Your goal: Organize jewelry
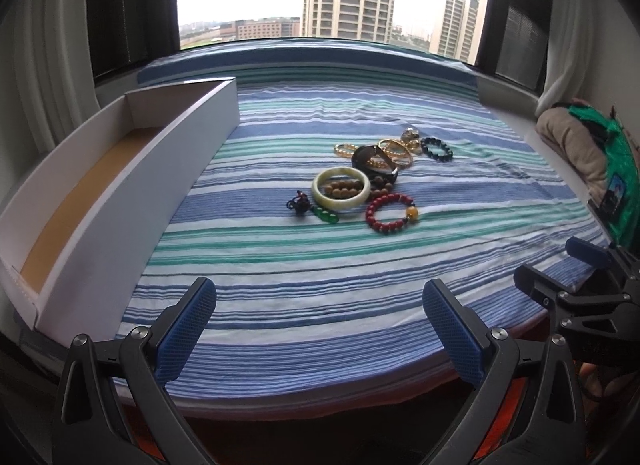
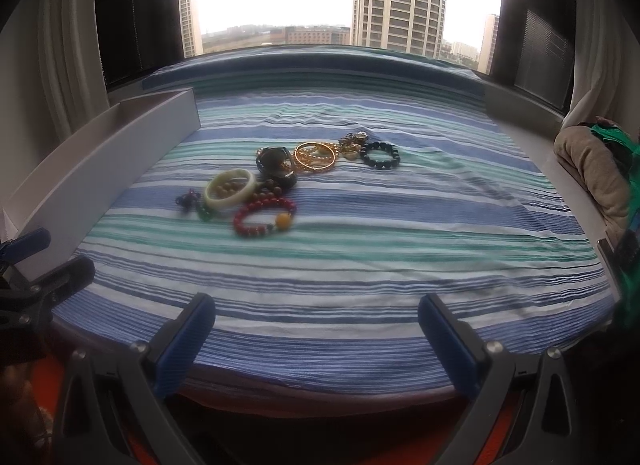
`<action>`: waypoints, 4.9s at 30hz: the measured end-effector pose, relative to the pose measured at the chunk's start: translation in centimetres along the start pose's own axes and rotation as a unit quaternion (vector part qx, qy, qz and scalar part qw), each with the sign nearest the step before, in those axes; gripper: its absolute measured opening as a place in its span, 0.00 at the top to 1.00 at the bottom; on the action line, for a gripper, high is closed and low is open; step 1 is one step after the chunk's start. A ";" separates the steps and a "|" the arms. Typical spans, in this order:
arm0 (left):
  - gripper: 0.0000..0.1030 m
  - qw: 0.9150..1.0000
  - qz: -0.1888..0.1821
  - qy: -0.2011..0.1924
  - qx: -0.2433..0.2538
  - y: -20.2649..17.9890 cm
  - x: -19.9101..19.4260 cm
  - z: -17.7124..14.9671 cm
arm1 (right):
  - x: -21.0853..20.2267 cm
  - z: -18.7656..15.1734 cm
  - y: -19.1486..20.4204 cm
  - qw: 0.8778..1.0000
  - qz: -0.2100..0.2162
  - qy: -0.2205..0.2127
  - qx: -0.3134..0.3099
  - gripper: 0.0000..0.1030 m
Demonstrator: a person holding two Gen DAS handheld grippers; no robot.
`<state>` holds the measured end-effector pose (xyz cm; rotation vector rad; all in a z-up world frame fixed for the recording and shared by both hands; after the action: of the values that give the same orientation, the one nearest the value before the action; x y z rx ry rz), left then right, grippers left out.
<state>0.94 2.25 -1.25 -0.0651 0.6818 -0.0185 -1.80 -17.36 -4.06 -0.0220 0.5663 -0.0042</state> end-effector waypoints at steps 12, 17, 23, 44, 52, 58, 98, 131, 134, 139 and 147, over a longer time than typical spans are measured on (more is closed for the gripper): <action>0.00 1.000 0.011 0.006 -0.013 1.2 0.3 0.1 | 0.0 -0.1 0.2 1.000 0.003 0.004 0.000 0.00; 0.00 0.999 0.029 0.014 -0.036 2.8 1.0 0.4 | 0.1 -0.2 0.1 1.000 0.003 0.008 0.002 0.00; 0.00 0.998 0.049 0.011 -0.039 4.5 1.7 1.1 | -0.2 -0.3 -0.3 1.000 0.005 0.004 0.008 0.00; 0.22 0.995 -0.018 0.079 0.056 1.6 17.7 4.8 | -0.1 -1.1 -2.7 0.999 0.001 0.010 0.038 0.00; 0.85 0.994 -0.060 0.085 0.011 2.9 18.2 3.9 | 0.4 -1.1 -4.2 0.999 -0.010 0.021 0.048 0.00; 0.86 0.995 -0.067 0.063 -0.035 5.3 13.5 3.8 | 3.9 2.6 -6.0 0.996 0.066 0.033 0.052 0.00; 0.86 0.970 0.199 0.024 -0.140 26.8 0.0 5.8 | 6.0 23.1 21.5 0.925 0.367 0.052 -0.086 0.83; 0.05 0.949 0.309 0.039 -0.052 25.3 3.2 5.1 | 16.8 14.7 36.8 0.913 0.328 0.100 -0.221 0.53; 0.05 0.952 0.299 0.051 -0.047 24.7 3.5 4.8 | 16.5 14.3 36.3 0.914 0.325 0.095 -0.223 0.53; 0.05 0.954 0.290 0.043 -0.061 23.8 2.3 3.9 | 15.4 13.6 34.6 0.912 0.337 0.093 -0.217 0.53; 0.03 0.943 0.322 -0.043 -0.070 21.7 -1.4 4.1 | 11.1 11.6 30.2 0.916 0.331 0.032 -0.226 0.53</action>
<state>2.40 24.18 1.35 0.0226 0.5902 0.6597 13.74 12.90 -0.86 -0.2809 0.6075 0.7926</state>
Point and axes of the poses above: each gripper's, at about its wrist camera, not at the fingertips, and x roughly the way its jaws point, y to its left, z to its top, the point moved 1 cm from there along x, roughly the way its jaws point, and after that the axes turned 6 degrees about -y, right-handed, at the moved point
